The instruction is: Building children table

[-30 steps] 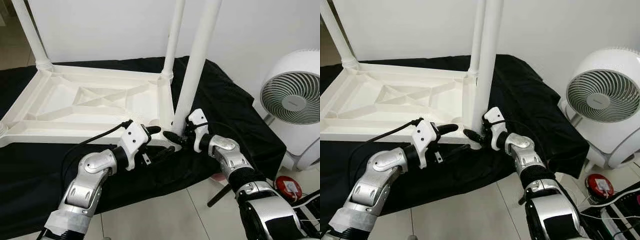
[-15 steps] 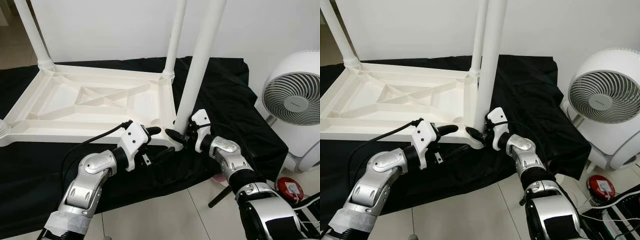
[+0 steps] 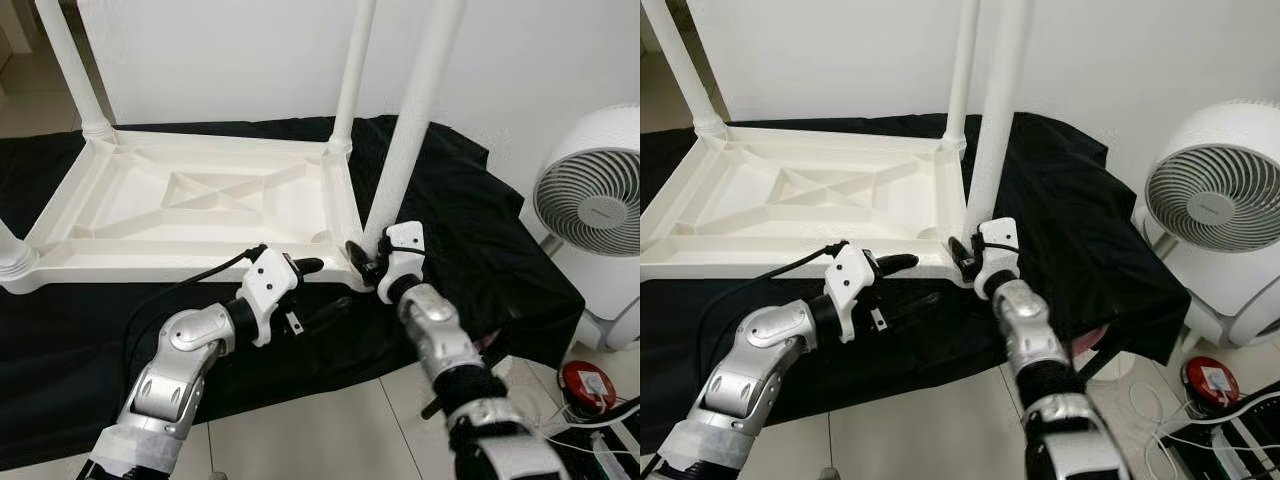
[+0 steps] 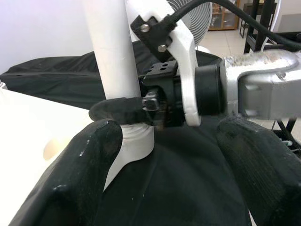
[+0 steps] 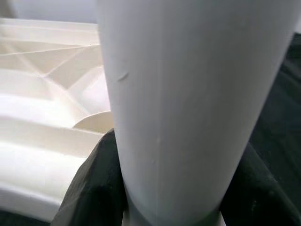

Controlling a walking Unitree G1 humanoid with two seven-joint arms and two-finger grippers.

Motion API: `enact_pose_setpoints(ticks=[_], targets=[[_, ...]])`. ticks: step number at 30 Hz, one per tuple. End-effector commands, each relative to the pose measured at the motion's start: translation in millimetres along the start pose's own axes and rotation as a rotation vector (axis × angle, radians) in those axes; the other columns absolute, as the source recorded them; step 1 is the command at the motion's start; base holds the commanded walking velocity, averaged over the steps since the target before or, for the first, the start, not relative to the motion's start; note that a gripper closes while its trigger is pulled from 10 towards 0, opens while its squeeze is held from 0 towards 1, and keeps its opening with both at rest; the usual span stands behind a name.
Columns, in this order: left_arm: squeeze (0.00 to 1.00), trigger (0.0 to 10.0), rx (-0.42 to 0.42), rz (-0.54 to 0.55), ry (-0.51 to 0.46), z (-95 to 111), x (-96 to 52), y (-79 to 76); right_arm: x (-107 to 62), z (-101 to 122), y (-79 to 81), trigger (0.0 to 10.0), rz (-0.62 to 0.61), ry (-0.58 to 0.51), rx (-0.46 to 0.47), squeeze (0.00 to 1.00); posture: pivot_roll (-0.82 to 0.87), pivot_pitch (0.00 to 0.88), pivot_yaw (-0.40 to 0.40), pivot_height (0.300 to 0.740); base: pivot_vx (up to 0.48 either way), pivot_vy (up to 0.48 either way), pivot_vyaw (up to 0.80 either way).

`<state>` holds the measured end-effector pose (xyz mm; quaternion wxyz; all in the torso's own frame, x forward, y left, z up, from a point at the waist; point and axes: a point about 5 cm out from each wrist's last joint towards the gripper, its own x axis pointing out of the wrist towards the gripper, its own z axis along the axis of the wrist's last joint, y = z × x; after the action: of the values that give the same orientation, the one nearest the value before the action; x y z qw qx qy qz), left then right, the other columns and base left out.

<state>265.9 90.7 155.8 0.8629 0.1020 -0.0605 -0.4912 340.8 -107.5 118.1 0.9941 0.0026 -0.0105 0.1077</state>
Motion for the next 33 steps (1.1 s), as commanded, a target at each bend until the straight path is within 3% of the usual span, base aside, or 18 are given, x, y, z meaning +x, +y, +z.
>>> enact_pose_setpoints(ticks=[1, 6, 10, 11, 20, 21, 27, 30, 33], targets=[[0.0, 10.0, -0.004, 0.04, -0.002, 0.7, 1.2, -0.7, -7.1, -11.1, -8.0, 10.0, -0.122, 0.058, -0.021, 0.0, 0.01, 0.0, -0.07, 0.74, 0.0, 0.0, 0.0], [0.0, 10.0, -0.006, 0.04, -0.005, 1.0, 2.0, -1.4, -8.1, -6.4, 9.5, 10.0, -0.14, 0.028, 0.019, 0.0, 0.01, 0.0, -0.073, 0.74, 0.0, 0.0, 0.0], [0.0, 10.0, -0.006, 0.039, -0.005, 0.7, 2.3, -1.7, -7.8, -1.9, 10.0, 10.0, -0.13, 0.008, 0.018, 0.0, 0.01, 0.0, -0.075, 0.74, 0.0, 0.0, 0.0], [0.0, 10.0, -0.007, 0.038, -0.005, 0.6, 2.5, -1.9, -8.2, -1.0, 8.7, 10.0, -0.132, 0.005, 0.022, 1.0, 0.01, 0.0, -0.075, 0.74, 0.0, 0.0, 0.0], [0.0, 10.0, -0.001, 0.046, -0.004, 0.9, 1.0, -1.0, -17.1, 4.1, -1.8, 10.0, -0.05, -0.018, 0.036, 1.0, 0.02, 0.0, -0.086, 0.74, 0.0, 0.0, 0.0], [0.0, 10.0, -0.002, 0.048, -0.004, 0.7, 0.6, -1.2, -19.1, 2.9, -5.6, 10.0, -0.006, -0.011, 0.031, 0.0, 0.02, 0.0, -0.087, 0.74, 0.0, 0.0, 0.0], [0.0, 10.0, -0.002, 0.05, -0.005, 0.7, 1.4, -0.6, -21.7, 0.5, -21.0, 10.0, 0.185, 0.016, -0.012, 0.0, 0.01, 0.0, -0.082, 0.74, 0.0, 0.0, 0.0], [0.0, 10.0, -0.002, 0.05, -0.006, 0.8, 1.6, -0.5, -21.5, 0.6, -23.2, 10.0, 0.216, 0.019, -0.028, 0.0, 0.01, 0.0, -0.082, 0.74, 0.0, 0.0, 0.0], [0.0, 10.0, -0.001, 0.046, -0.008, 1.5, 2.3, 0.2, -16.6, 4.5, -34.1, 10.0, 0.35, 0.03, -0.096, 0.0, 0.01, 0.0, -0.076, 0.74, 0.0, 0.0, 0.0]])
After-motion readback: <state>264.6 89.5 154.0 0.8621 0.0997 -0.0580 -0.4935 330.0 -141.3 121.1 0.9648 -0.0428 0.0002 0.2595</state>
